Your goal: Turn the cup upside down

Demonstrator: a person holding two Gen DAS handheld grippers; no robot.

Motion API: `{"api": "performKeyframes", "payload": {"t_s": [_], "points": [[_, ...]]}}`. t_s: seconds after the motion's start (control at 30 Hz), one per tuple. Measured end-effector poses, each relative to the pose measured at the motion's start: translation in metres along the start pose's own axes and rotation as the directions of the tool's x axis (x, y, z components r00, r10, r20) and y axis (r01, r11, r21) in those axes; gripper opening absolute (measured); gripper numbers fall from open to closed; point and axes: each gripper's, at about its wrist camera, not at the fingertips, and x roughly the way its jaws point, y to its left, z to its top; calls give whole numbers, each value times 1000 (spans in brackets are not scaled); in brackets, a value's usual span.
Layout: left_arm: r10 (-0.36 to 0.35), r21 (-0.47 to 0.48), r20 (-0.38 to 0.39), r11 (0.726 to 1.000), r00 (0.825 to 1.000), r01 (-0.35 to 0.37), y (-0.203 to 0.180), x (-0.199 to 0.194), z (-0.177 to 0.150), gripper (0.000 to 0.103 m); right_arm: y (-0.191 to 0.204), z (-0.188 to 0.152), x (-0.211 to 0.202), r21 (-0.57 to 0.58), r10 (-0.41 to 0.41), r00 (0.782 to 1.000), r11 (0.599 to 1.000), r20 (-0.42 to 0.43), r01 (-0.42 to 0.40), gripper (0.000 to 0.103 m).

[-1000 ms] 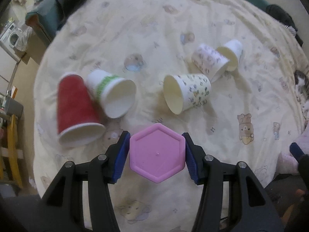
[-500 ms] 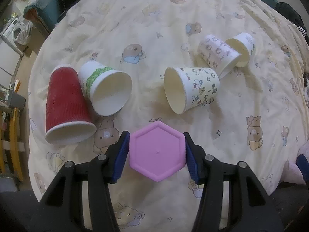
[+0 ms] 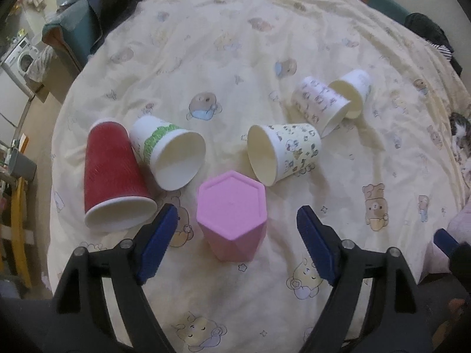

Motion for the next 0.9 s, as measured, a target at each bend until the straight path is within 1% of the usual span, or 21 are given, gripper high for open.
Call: {"api": "performKeyframes", "payload": {"t_s": [0.1,0.17,0.27,0.37,0.47,0.5,0.53,0.57,0.6,0.7,0.77,0.8,0.9], "points": [[-9,-3,26,1000,1000,9,4,-12,-1,81,2,0,0,-8,-2,1000,1000,1,2,103],[-22,-10,56,1000,998,23,11,-25,-2,81,4,1,1,-16,-5,1000,1000,4,5,103],[-11,-7,150,1000,989,12,24,-56,-10,81,11,-1,1,-51,-12,1000,999,6,12,103],[19,-4,224,1000,974,-18,42,-82,-27,81,27,-9,-5,-134,-29,999,990,35,34,103],[33,-16,274,999,961,-29,61,-101,-46,81,49,-21,-15,-239,-52,995,968,83,70,103],[45,-20,293,999,955,-41,67,-107,-56,82,57,-26,-18,-274,-57,994,958,97,82,103],[48,-24,297,999,954,-43,71,-110,-62,85,66,-31,-22,-306,-59,992,948,112,91,103],[47,-30,294,999,955,-40,75,-111,-68,93,71,-36,-23,-327,-60,991,940,121,97,103],[39,-41,286,999,957,-28,80,-113,-75,99,80,-43,-25,-361,-68,988,926,136,113,103],[38,-60,294,998,955,-21,88,-119,-91,100,98,-60,-28,-431,-95,978,887,188,169,103],[50,-75,316,997,947,-28,92,-124,-102,102,105,-68,-29,-446,-85,976,879,202,169,103],[47,-80,338,997,940,-21,96,-127,-109,103,108,-73,-29,-446,-82,975,879,206,168,103],[48,-70,378,997,925,-23,98,-128,-121,103,114,-85,-25,-451,-88,970,873,228,185,103]]}}
